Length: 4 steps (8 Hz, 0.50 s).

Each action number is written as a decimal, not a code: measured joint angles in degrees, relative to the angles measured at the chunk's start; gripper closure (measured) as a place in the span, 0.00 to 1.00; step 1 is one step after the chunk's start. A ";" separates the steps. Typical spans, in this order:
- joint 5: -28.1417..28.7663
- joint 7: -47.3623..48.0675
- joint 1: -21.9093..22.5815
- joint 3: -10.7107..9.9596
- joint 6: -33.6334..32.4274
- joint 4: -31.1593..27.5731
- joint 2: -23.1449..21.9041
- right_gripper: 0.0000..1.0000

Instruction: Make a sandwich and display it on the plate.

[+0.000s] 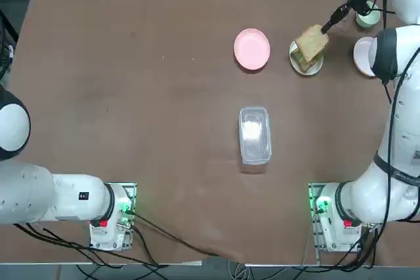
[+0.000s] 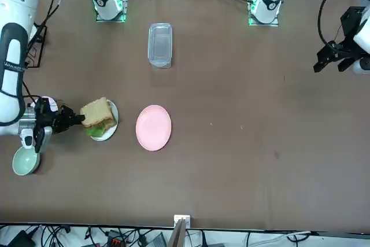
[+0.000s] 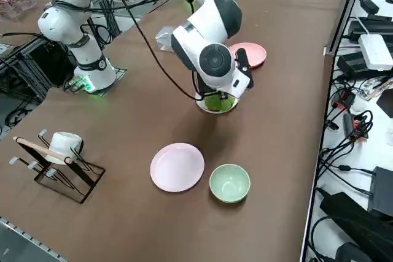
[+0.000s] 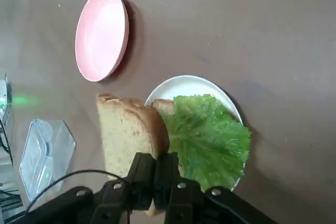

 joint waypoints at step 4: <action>2.51 -0.02 -0.59 0.02 -0.23 0.02 1.29 0.97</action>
